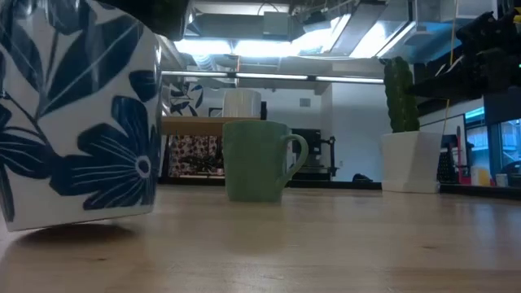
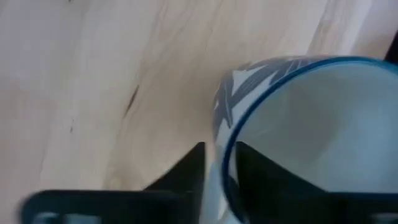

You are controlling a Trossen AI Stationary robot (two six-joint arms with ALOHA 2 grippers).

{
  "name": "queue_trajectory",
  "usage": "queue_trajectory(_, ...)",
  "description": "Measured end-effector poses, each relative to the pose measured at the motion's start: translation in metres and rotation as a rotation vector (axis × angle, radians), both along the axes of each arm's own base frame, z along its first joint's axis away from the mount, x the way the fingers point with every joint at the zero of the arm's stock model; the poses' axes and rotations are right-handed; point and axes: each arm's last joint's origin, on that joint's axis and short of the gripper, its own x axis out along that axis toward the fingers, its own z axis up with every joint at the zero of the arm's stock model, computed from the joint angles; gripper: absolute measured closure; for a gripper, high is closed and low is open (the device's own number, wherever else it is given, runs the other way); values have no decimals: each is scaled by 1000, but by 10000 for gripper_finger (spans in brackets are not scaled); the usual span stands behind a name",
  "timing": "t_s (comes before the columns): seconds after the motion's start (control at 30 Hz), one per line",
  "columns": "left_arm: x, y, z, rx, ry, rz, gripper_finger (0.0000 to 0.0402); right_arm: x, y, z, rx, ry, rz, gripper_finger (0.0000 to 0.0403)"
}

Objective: Place coffee mugs
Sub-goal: Align the patterned blue mug with the other patterned blue mug on the shelf

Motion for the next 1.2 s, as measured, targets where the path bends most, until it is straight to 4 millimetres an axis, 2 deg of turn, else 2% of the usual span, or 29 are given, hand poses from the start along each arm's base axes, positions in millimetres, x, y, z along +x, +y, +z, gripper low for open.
queue_trajectory(0.07, 1, 2, 0, -6, 6, 37, 371, 0, 0, -1, -1, 7, 0, 226)
queue_trajectory(0.1, 1, 3, 0, -16, 14, 49, 382, 0, 0, -1, -1, 8, 0, 226)
queue_trajectory(0.3, 8, 16, 4, -56, 47, 228, 384, 0, 0, -1, -1, 7, 0, 226)
queue_trajectory(0.4, 14, 29, 23, -44, 76, 254, 384, 0, 0, -1, -1, 7, 0, 226)
queue_trajectory(0.53, 18, 51, 62, 7, 123, 200, 384, 0, 0, -1, -1, 7, -1, 226)
queue_trajectory(0.7, 14, 96, 112, 88, 179, 179, 384, 0, 0, -1, -1, 7, 0, 226)
queue_trajectory(0.83, 6, 137, 142, 138, 204, 220, 384, 0, 0, -1, -1, 7, 0, 226)
queue_trajectory(1.03, -4, 200, 170, 211, 98, 289, 384, 0, 0, -1, -1, 8, -1, 226)
queue_trajectory(1.2, -17, 249, 170, 269, 126, 343, 384, 0, 0, -1, -1, 9, 0, 226)
